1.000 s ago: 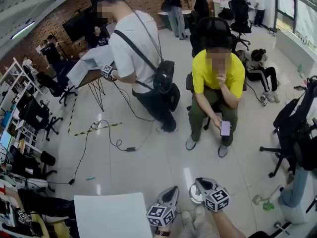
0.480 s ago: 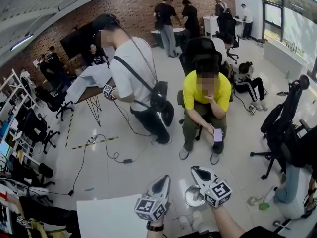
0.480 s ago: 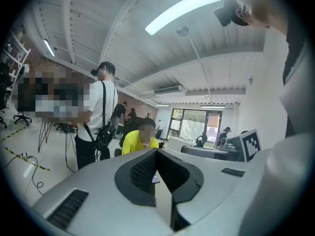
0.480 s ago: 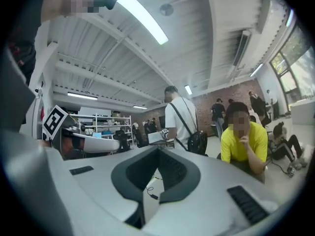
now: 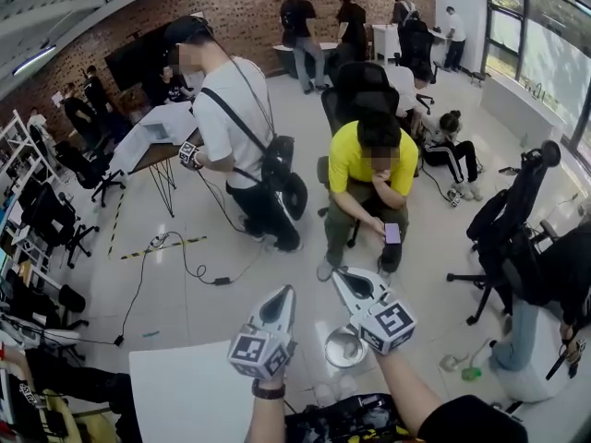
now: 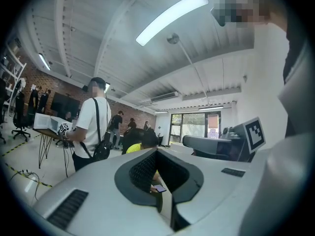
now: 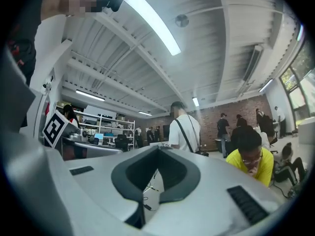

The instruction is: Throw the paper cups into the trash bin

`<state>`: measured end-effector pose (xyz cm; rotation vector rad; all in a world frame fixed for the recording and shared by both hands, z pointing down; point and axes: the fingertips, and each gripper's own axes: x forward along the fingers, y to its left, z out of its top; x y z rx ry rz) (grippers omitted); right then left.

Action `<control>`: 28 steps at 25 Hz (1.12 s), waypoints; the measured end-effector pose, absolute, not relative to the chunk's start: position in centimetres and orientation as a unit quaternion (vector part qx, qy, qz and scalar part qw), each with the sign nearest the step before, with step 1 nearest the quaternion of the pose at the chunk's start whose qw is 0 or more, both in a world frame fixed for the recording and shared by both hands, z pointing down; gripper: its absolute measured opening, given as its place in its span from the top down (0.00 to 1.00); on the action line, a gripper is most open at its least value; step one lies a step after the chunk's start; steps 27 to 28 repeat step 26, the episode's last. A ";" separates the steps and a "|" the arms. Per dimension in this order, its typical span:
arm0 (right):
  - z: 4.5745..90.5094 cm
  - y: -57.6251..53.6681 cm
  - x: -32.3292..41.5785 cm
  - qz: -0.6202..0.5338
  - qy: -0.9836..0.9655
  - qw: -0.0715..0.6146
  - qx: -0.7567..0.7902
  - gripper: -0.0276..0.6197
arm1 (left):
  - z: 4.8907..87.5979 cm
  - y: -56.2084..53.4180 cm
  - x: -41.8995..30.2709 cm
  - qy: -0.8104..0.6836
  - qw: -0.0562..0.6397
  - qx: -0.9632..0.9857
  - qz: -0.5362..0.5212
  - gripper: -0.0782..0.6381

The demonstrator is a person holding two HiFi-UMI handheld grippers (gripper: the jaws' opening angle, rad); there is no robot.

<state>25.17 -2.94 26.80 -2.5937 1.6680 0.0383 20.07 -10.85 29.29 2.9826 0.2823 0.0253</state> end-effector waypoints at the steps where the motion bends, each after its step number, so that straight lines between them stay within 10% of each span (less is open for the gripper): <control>1: 26.9 -3.1 24.9 0.015 0.544 0.026 -0.838 0.96 | 29.4 -10.7 20.0 0.095 0.074 0.993 0.011 0.89; 28: 26.7 -5.0 26.0 0.039 0.548 0.002 -0.836 0.96 | 32.2 -9.6 20.8 0.156 0.066 0.985 0.034 0.89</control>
